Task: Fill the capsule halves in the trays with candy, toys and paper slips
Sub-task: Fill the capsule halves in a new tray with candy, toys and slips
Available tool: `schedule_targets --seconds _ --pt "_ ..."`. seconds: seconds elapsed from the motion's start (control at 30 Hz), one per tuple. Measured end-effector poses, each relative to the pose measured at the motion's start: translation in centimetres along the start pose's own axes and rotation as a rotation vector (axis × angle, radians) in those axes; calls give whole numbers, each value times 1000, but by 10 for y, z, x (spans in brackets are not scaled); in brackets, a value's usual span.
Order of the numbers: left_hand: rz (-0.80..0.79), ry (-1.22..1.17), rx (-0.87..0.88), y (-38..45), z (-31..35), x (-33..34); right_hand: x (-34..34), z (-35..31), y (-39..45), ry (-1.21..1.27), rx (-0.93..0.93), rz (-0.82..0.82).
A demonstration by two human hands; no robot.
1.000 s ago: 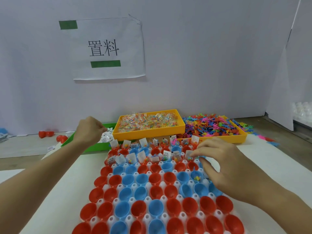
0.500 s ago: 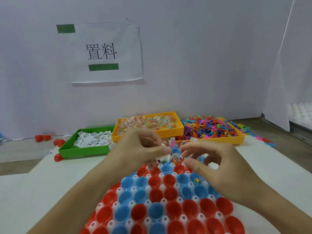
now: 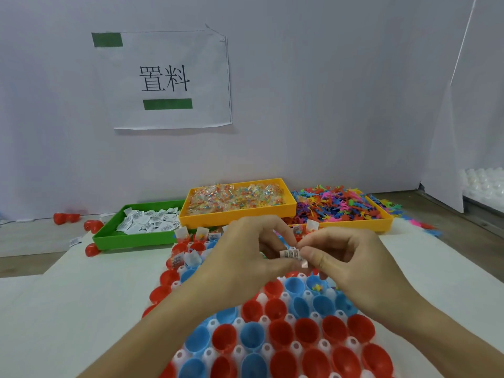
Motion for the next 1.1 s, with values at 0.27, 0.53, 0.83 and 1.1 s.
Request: schedule_targets --seconds 0.27,0.53,0.83,1.1 --pt "15 -142 -77 0 -5 1 -3 3 2 46 9 30" --pt "104 -50 -86 4 -12 -17 -25 4 5 -560 -206 109" --pt "99 3 -83 5 -14 -26 -25 15 8 -750 -226 -69" --pt "95 35 -78 5 -13 -28 -24 18 10 -800 -236 -77"
Point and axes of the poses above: each hand's wrist, its own y-axis towards the middle knuckle, its own x-axis out of the palm, z = x × y, the point moved 2 cm from there along y, towards the middle knuckle, and after that the axes turned 13 degrees about x, right-handed, at the moved point
